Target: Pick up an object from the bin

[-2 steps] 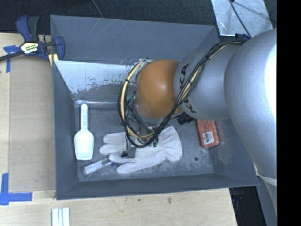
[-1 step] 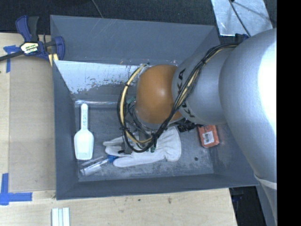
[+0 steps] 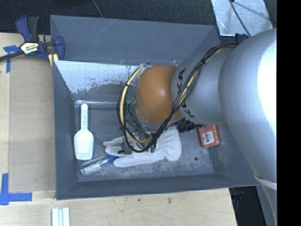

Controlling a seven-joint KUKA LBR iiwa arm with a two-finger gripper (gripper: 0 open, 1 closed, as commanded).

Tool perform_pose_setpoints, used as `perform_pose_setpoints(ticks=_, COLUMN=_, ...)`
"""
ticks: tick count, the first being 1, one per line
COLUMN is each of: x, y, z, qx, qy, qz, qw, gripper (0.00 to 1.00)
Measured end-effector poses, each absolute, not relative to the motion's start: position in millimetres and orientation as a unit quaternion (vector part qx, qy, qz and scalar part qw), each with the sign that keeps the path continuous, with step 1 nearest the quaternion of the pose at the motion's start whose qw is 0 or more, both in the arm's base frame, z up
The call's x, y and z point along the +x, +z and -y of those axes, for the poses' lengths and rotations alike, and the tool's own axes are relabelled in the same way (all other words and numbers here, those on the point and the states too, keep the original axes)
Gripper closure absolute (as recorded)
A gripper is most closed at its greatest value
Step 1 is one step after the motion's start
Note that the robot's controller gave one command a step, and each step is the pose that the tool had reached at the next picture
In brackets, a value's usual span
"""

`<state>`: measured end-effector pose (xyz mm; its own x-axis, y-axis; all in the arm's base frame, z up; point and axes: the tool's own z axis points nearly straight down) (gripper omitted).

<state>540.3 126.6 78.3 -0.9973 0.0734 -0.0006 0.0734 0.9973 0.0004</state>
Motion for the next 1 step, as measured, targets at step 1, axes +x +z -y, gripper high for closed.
perform_pose_setpoints(ticks=1, x=539.8, y=79.3, z=-126.7, qx=0.037, qy=0.0, qz=-0.999, qw=0.0, gripper=1.0)
